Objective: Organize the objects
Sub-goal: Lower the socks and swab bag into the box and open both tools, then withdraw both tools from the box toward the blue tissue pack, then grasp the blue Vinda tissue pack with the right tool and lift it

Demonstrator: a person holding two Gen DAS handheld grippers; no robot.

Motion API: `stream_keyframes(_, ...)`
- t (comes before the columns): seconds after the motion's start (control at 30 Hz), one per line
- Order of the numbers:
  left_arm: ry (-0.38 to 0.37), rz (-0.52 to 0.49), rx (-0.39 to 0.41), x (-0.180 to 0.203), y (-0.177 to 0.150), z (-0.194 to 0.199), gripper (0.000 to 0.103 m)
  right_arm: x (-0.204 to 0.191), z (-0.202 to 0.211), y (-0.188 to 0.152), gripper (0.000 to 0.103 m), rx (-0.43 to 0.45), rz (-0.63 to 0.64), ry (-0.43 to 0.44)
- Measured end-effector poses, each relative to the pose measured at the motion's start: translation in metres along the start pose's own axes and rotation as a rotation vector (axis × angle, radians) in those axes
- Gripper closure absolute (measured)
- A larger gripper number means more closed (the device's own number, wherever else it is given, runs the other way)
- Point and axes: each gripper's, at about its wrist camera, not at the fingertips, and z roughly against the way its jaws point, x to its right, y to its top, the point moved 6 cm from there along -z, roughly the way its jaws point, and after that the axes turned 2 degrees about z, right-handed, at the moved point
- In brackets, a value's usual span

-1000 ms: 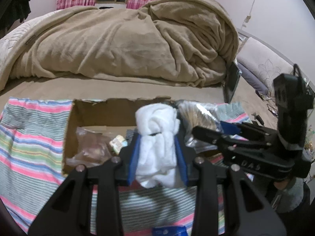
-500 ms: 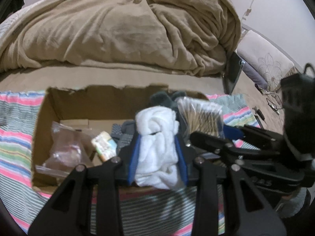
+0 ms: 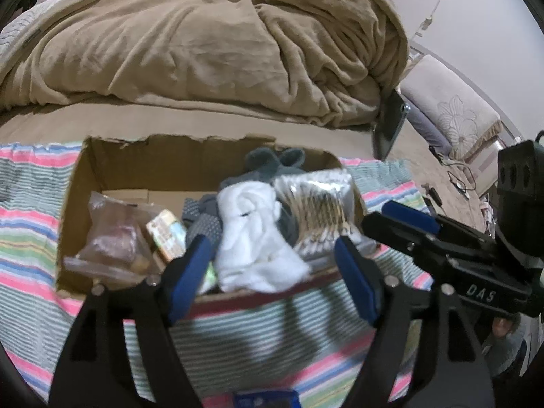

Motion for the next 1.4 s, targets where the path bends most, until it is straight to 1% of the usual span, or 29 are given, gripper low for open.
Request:
stream_keyframes(0.1, 0.010, -0.006, 0.013, -0.001, -0.003, 0.012, 0.026, -0.004, 0.008, -0.003, 0.043, 0.005, -0.002, 0.002)
stream_keyframes(0.2, 0.052, -0.020, 0.027, -0.004, -0.007, 0.027, 0.026, -0.007, 0.013, -0.006, 0.040, 0.003, -0.004, -0.001)
stream_keyframes(0.27, 0.066, -0.027, 0.039, -0.006, -0.011, 0.038, 0.026, -0.012, 0.016, -0.008, 0.032, 0.003, -0.004, 0.002)
stream_keyframes(0.37, 0.073, -0.030, 0.053, -0.011, -0.017, 0.053, 0.025, -0.021, 0.022, -0.012, 0.027, 0.004, 0.006, 0.002)
stream_keyframes(0.6, 0.101, -0.022, 0.061, -0.026, -0.037, 0.076, 0.023, -0.042, 0.031, -0.024, 0.025, -0.012, 0.031, -0.012)
stream_keyframes(0.77, 0.130, -0.017, 0.075, -0.041, -0.049, 0.094, 0.023, -0.058, 0.035, -0.034, 0.021, -0.028, 0.040, -0.008)
stream_keyframes(0.93, 0.154, 0.004, 0.087, -0.058, -0.061, 0.108, 0.023, -0.072, 0.033, -0.044, 0.021, -0.052, 0.046, -0.002)
stream_keyframes(1.4, 0.173, 0.060, 0.058, -0.091, -0.096, 0.121, 0.023, -0.103, 0.013, -0.086, 0.021, -0.154, 0.038, 0.018)
